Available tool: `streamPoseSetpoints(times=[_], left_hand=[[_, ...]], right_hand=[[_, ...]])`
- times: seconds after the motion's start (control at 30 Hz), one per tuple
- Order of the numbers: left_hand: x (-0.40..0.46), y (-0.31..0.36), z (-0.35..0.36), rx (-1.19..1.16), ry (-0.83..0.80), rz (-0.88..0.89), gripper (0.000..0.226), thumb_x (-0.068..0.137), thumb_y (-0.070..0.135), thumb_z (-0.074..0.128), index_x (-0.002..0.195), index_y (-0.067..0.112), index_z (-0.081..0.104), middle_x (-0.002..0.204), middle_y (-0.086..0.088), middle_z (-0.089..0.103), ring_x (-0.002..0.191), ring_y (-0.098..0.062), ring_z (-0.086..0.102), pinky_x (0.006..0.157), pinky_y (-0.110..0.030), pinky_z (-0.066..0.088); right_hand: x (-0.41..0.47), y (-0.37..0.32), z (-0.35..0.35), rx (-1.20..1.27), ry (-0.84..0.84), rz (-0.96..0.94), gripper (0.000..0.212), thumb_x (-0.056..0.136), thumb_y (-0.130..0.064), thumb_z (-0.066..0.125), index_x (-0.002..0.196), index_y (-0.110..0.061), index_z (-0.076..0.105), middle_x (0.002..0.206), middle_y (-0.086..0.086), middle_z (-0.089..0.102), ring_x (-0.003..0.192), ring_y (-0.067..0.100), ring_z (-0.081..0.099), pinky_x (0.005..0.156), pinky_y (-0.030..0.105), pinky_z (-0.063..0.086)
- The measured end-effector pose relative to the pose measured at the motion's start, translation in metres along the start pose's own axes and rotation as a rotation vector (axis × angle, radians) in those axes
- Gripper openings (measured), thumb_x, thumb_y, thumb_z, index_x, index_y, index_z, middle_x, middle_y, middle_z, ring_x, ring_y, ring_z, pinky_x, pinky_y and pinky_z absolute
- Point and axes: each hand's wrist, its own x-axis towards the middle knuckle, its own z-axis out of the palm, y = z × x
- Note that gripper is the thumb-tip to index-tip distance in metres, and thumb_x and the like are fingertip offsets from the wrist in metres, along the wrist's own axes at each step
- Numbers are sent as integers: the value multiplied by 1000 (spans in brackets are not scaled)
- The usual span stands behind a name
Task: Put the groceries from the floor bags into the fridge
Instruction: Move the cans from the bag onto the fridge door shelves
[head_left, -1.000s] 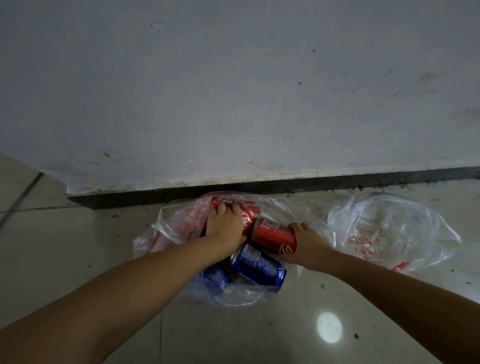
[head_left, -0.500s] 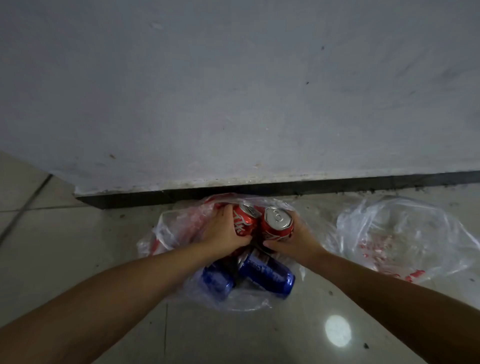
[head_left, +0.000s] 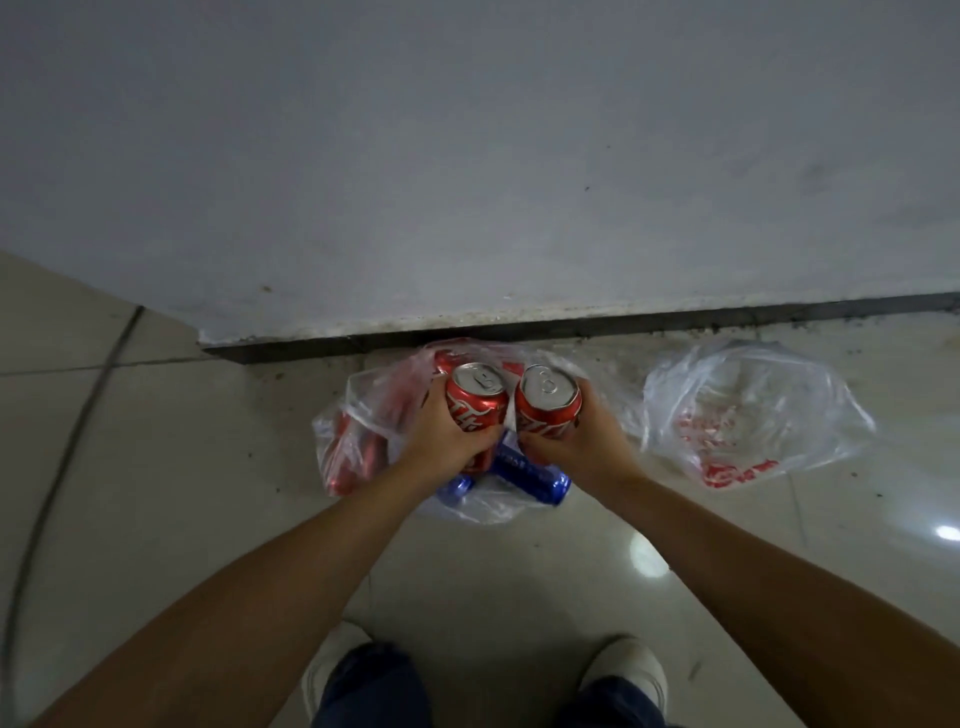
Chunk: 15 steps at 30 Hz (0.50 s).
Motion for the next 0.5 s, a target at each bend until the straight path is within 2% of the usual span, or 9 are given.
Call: streamPoseSetpoints(times=[0.07,0.2,0.3,0.4,0.47,0.5], left_hand=[[-35,25,-6,-28,38,-9,81,65,20,85,131,19,39,122,9,55,113,-7,52,97,-28,42],[-106,83,-30,-51,22,16,72,69,10,81,125,24,39,111,15,53,108,-3,51,94,-23,42],[-163,134,-53,-23,21,28,71,71,9,79,127,23,37,111,16,49,106,-1,49,92,-20,41],[-208,184,-75,3,32,44,63,73,7,78,120,25,40,100,23,48,91,7,50,76,-6,42],[-241,222,-91,9,28,50,60,72,8,79,113,29,40,96,22,53,83,11,56,66,-3,46],[-256,239,-99,17,25,50,59,72,9,79,113,29,42,96,18,56,81,11,59,65,-5,48]], right_hand=[[-32,-21,-16,-3,-18,30,77,60,-29,83,126,-27,42,116,-4,62,104,12,61,87,32,54],[-94,-66,-48,-38,-58,65,71,65,-31,82,124,-28,43,107,-9,61,93,7,60,71,15,47],[-140,-105,-79,-81,-65,54,70,64,-38,81,124,-29,45,104,-12,63,93,4,62,74,18,50],[-178,-147,-108,-87,-75,47,70,61,-46,78,122,-31,48,103,-12,65,92,3,64,78,24,55],[-209,-181,-136,-37,-56,34,71,58,-49,77,121,-32,49,101,-13,66,92,2,64,79,27,57],[-225,-199,-151,-5,-33,31,69,59,-46,78,120,-31,49,102,-13,66,93,2,64,81,26,56]])
